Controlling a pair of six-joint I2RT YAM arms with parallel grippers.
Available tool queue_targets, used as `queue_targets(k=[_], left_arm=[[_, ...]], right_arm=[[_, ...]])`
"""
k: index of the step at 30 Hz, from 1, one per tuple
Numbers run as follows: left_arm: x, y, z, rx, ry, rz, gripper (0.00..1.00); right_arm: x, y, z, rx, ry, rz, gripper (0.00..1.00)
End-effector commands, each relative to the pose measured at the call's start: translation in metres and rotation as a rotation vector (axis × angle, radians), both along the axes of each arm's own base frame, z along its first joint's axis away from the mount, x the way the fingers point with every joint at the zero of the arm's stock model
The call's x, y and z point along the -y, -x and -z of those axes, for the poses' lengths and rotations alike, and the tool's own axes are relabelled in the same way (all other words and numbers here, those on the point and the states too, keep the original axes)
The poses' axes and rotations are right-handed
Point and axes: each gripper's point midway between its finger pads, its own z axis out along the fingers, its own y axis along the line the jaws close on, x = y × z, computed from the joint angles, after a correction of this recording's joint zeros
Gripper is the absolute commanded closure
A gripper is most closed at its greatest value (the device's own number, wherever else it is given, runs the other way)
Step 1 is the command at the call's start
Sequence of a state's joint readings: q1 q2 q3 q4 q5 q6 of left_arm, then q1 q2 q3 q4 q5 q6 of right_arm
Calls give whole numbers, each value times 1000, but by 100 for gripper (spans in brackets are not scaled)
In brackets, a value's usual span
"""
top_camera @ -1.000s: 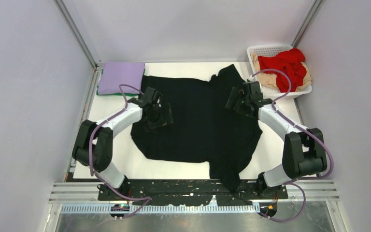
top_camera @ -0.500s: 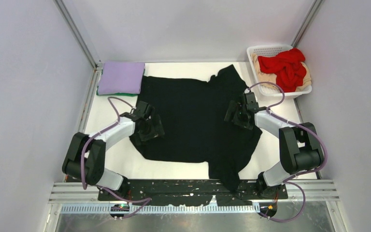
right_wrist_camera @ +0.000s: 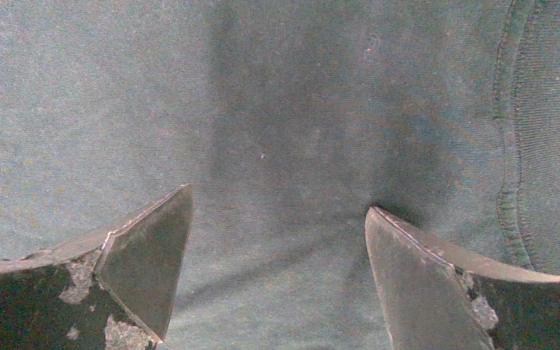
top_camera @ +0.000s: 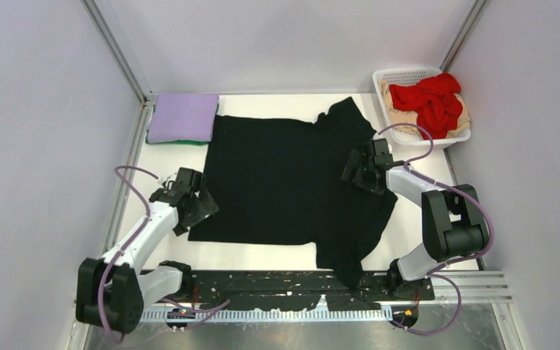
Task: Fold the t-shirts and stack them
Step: Flatten out the tshirt, then grab the side of the flattened tshirt closest away from the robot with both arms
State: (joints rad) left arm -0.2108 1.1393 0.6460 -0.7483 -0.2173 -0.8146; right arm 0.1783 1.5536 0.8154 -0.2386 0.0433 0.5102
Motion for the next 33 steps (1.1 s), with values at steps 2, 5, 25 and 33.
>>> queue_targets(k=[2, 5, 25, 33], left_arm=[[-30, 21, -17, 62, -100, -162, 0], [-33, 31, -11, 74, -83, -224, 1], [-1, 26, 36, 45, 106, -296, 61], [2, 20, 36, 31, 102, -267, 100]], right_arm=[[11, 2, -2, 16, 30, 35, 4], [13, 4, -4, 26, 34, 38, 5], [15, 5, -16, 93, 27, 56, 4], [22, 9, -24, 110, 53, 73, 5]])
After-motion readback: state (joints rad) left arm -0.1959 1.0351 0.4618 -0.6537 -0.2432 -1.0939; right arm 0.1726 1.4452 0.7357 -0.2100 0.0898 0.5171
